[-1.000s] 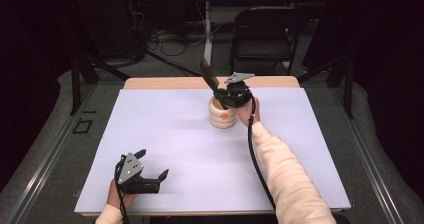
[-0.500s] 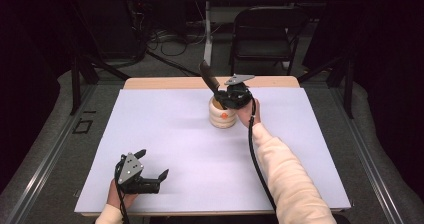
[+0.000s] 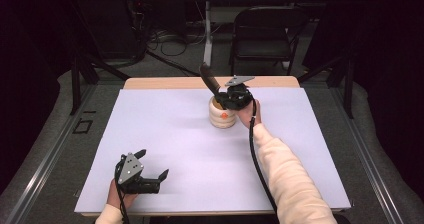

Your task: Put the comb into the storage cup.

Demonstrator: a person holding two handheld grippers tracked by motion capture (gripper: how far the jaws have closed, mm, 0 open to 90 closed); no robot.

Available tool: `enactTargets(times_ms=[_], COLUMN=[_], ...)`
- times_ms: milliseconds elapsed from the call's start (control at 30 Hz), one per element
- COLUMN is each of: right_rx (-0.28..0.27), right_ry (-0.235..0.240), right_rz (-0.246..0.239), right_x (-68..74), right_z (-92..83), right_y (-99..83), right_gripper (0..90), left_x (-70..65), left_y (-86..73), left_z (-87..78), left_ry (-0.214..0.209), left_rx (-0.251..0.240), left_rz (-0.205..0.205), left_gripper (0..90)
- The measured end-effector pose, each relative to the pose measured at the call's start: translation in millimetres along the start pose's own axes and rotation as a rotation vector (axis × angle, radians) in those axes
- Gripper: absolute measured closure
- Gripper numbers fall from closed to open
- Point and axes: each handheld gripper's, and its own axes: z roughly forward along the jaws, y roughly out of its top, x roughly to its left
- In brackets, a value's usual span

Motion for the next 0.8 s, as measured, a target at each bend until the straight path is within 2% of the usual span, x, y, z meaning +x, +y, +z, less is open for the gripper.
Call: enactTargets(times_ms=[800], right_rx=[0.032], right_ry=[-0.004], right_rz=[-0.008], right_x=[0.6], right_z=[2.6], right_y=[-2.6], right_gripper=[71.6], left_x=[0.0], left_y=[0.1], left_z=[0.1], left_ry=[-0.001], left_rx=[-0.004], left_rz=[0.001], left_gripper=[0.0])
